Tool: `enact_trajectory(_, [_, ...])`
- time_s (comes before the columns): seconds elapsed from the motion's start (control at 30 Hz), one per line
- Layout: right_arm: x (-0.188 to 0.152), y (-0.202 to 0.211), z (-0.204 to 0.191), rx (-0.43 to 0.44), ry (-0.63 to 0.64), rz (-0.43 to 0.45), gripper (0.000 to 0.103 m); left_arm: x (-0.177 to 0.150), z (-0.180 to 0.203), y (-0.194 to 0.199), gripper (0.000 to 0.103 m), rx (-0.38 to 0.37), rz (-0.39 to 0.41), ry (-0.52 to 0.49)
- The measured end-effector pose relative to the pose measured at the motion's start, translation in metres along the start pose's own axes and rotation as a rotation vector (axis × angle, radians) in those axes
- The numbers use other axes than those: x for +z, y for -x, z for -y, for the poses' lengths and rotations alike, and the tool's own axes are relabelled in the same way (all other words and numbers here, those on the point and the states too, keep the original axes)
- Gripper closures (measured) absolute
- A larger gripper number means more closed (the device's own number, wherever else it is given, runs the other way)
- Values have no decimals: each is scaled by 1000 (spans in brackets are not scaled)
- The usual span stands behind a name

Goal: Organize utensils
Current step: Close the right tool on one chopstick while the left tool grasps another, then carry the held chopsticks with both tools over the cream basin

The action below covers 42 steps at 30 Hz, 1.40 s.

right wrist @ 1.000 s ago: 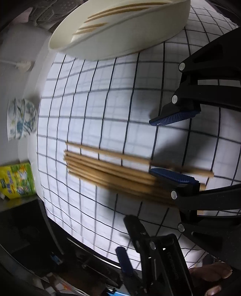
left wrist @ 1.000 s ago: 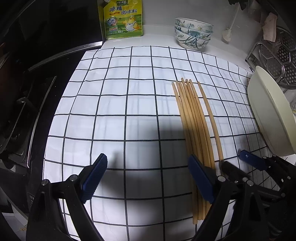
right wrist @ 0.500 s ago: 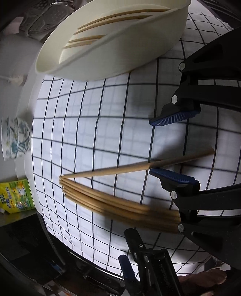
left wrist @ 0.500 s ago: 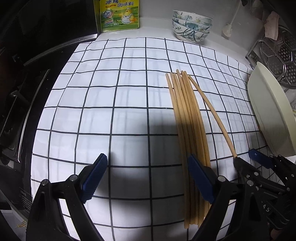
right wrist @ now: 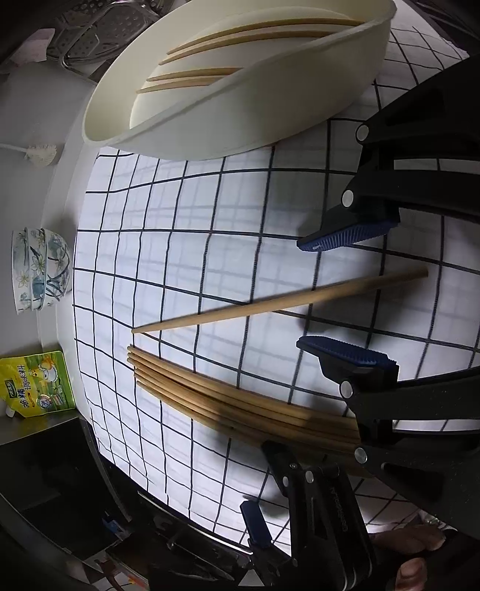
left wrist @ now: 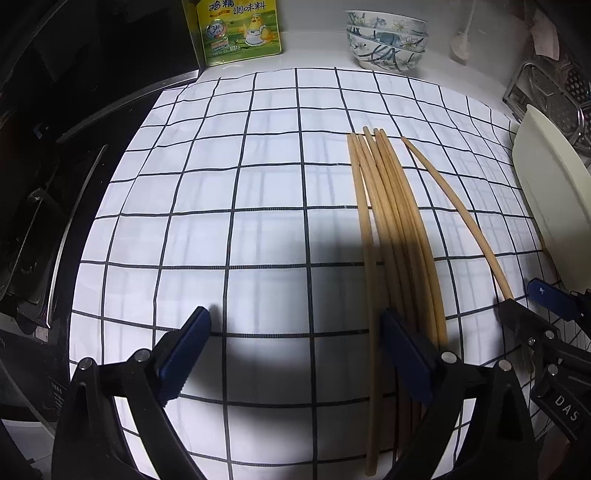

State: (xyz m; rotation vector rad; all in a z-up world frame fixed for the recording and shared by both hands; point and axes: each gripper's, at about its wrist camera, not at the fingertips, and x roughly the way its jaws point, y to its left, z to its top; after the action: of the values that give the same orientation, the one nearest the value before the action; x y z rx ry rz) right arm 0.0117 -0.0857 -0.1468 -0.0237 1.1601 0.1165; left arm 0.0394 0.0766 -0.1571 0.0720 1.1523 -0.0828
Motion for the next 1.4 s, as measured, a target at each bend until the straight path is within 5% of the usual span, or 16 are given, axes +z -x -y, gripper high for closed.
enact_trajectory(0.13, [5, -2, 1, -29, 18, 11, 57, 6, 5, 0, 14, 7, 9, -4])
enact_trajectory(0.37, [11, -14, -5, -33, 48, 6, 57, 12, 17, 1, 34, 0, 33, -27])
enact_trajectory(0.5, [16, -16, -12, -3, 86, 7, 70, 13, 22, 3, 58, -39, 38, -37])
enact_trajectory(0.57, [18, -17, -15, 5, 102, 5, 96, 14, 27, 4, 72, -52, 36, -60])
enact_trajectory(0.63, [20, -17, -15, 16, 104, -3, 96, 15, 30, 5, 93, -71, 24, -75])
enact_trajectory(0.67, [20, -17, -14, 28, 96, -7, 96, 16, 31, 5, 96, -80, 15, -78])
enact_trajectory(1.0, [24, 18, -3, 97, 0, 24, 97, 25, 15, 32, 96, -106, 26, -53])
enact_trajectory(1.4, [41, 102, 29, 127, -36, 188, 97, 58, 37, 106, 96, -145, 164, -73])
